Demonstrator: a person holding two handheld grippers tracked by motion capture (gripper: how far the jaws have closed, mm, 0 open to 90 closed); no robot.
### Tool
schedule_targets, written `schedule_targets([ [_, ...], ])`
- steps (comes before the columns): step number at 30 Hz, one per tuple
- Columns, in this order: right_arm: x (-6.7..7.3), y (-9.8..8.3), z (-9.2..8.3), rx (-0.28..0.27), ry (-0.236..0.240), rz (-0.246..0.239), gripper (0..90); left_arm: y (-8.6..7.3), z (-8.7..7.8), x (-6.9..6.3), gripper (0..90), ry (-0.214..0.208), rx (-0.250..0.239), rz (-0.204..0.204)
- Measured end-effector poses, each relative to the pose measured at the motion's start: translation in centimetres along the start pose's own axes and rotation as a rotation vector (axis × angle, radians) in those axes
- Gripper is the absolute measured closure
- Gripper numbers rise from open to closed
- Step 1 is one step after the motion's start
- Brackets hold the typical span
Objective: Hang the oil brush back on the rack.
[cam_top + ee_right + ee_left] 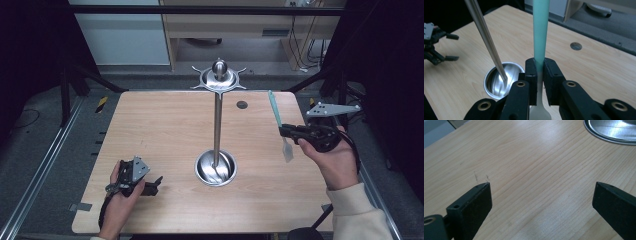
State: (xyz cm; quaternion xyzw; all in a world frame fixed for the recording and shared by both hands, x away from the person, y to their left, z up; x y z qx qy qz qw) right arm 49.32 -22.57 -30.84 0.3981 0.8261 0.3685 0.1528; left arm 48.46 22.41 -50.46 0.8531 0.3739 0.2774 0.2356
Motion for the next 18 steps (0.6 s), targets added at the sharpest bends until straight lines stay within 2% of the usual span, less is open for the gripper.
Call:
schedule_targets([
  [5, 0.6, 0.3, -0.3, -0.024, -0.017, -0.002, 82.3, 0.0, 0.0, -0.1, 2.2, -0.002, 0.003, 0.007],
  [18, 2.3, 0.9, -1.3, -0.101, 0.026, -0.011, 82.3, 0.1, 0.1, -0.2, 2.2, -0.003, 0.001, 0.008],
])
Point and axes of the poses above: each handheld gripper's, and its own axes: z roughly forward along the jaws, y roughly out of its top, x roughly to its left, the point moved 5 cm from there along z, roughly forward along the jaws, and after that the axes turned 11 degrees about x, right-handed, at the moved point
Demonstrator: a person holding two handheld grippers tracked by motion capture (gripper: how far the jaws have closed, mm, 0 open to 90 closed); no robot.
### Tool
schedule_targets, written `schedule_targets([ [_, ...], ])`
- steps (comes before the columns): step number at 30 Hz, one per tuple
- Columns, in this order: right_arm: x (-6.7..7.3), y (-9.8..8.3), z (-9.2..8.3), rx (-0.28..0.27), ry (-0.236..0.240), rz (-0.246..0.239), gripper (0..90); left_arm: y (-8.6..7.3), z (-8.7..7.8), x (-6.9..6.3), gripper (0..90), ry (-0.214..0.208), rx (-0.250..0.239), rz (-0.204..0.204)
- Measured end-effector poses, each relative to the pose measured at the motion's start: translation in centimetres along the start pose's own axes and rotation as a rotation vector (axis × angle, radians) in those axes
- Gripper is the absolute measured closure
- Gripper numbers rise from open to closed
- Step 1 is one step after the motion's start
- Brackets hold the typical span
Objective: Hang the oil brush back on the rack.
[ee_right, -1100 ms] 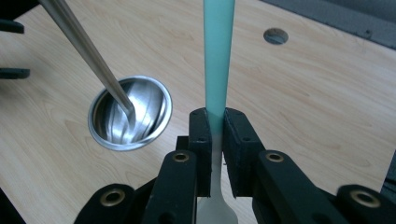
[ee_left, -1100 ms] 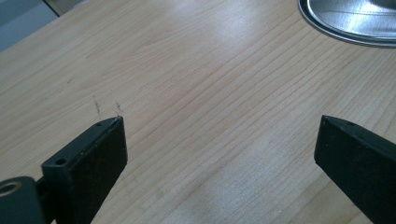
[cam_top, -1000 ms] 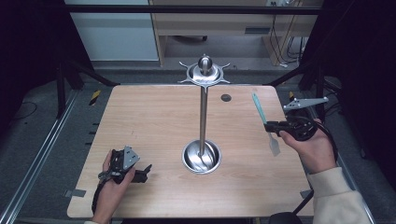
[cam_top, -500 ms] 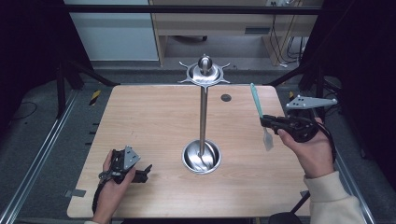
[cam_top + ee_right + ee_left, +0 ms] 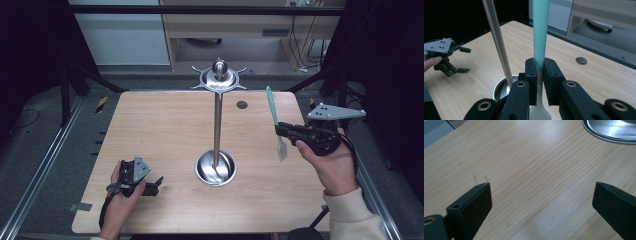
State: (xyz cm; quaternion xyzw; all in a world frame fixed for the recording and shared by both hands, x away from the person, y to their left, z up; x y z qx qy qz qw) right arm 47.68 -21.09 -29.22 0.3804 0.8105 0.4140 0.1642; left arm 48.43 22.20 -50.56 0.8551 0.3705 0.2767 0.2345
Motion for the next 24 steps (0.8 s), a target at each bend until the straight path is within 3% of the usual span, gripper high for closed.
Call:
schedule_targets([
  [24, 2.1, 1.0, -1.0, -0.076, 0.049, -0.032, 82.3, 0.0, 0.0, 0.0, 2.1, -0.001, 0.0, -0.001],
])
Point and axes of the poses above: each handheld gripper's, and its own axes: z roughly forward along the jaws, y roughly out of its top, x roughly to its left, the point moved 5 cm from there along z, roughly forward along the jaws, and after that the axes turned 11 degrees about x, right-handed, at the moved point
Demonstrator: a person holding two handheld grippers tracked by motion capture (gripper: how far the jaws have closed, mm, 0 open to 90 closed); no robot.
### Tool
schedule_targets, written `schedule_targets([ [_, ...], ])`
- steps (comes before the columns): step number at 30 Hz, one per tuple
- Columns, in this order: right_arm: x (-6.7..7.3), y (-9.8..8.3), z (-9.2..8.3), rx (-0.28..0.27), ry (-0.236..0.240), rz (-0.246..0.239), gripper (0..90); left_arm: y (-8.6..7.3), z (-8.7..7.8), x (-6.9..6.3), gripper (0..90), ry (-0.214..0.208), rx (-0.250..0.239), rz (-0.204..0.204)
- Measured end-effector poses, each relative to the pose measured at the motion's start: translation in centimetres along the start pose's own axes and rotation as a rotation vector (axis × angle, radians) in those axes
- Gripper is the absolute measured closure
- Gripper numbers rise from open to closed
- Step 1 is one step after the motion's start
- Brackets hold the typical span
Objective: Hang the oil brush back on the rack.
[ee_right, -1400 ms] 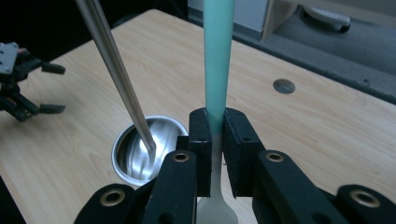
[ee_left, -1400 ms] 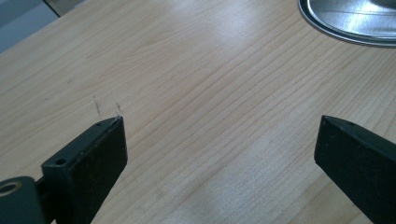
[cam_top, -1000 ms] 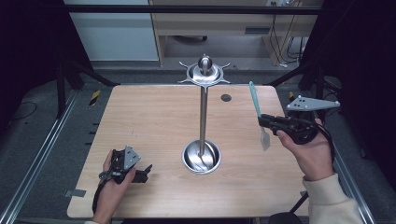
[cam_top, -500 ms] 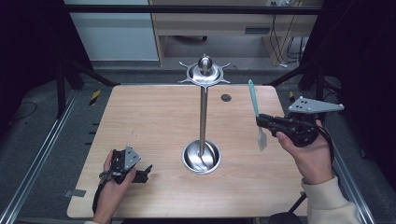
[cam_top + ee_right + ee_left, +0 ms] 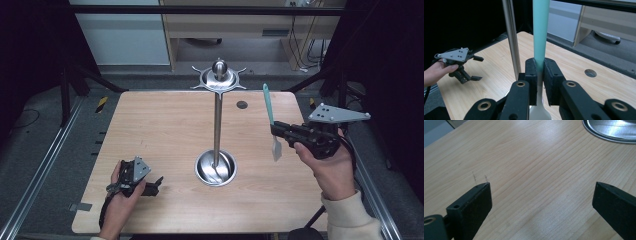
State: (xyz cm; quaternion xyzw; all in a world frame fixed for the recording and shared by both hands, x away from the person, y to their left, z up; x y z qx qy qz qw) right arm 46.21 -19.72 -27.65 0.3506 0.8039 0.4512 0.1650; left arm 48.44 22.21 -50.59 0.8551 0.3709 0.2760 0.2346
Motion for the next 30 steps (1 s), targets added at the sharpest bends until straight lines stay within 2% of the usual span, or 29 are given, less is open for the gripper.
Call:
schedule_targets([
  [30, 1.3, 0.9, -0.1, -0.016, 0.019, -0.04, 82.3, 0.0, 0.0, 0.0, 2.2, 0.001, 0.004, 0.005],
])
Point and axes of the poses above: each handheld gripper's, and its own axes: z roughly forward along the jaws, y roughly out of its top, x roughly to its left, the point moved 5 cm from there along z, roughly forward along the jaws, and after that the axes turned 11 degrees about x, right-handed, at the moved point
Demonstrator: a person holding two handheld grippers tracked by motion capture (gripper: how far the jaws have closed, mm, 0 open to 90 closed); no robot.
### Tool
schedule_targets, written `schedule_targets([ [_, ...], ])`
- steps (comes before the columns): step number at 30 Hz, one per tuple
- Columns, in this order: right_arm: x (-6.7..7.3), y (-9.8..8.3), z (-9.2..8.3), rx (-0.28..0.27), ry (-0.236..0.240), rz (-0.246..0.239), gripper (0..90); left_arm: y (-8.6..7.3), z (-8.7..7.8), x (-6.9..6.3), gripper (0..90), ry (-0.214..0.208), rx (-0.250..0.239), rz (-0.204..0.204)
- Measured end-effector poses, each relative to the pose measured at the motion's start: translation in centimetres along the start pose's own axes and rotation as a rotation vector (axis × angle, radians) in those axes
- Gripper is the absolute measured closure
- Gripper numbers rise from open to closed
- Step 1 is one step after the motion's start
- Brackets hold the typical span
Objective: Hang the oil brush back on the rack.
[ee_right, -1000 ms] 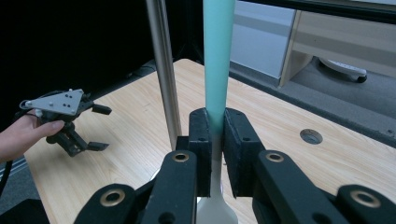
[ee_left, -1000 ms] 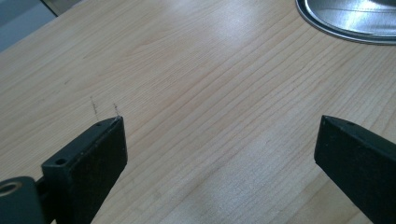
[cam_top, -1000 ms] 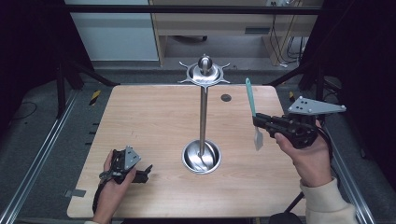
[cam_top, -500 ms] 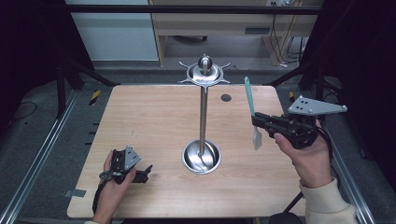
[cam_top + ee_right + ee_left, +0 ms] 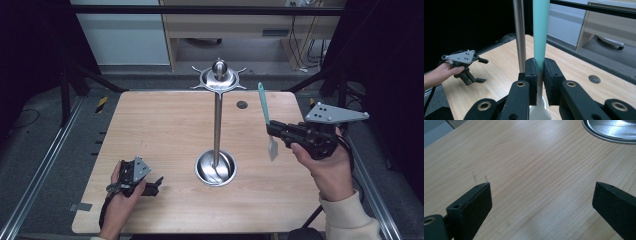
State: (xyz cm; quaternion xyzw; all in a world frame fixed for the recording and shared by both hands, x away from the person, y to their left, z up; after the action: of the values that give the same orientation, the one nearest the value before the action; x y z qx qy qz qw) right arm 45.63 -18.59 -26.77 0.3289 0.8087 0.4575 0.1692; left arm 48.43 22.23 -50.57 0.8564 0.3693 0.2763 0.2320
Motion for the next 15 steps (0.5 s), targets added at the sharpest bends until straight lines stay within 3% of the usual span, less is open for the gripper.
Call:
schedule_targets([
  [15, 0.84, 0.62, 0.72, 0.011, 0.024, -0.028, 82.2, 0.01, 0.01, -0.03, 2.2, -0.001, 0.0, 0.001],
])
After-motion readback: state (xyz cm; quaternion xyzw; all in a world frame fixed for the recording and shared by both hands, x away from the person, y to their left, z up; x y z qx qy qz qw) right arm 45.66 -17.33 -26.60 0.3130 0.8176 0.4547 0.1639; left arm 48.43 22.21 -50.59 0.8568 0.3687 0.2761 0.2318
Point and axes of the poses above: each handheld gripper's, and its own axes: z roughly forward along the jaws, y roughly out of its top, x roughly to its left, the point moved 5 cm from there along z, roughly forward along the jaws, and after that the axes turned 11 degrees about x, right-handed, at the moved point
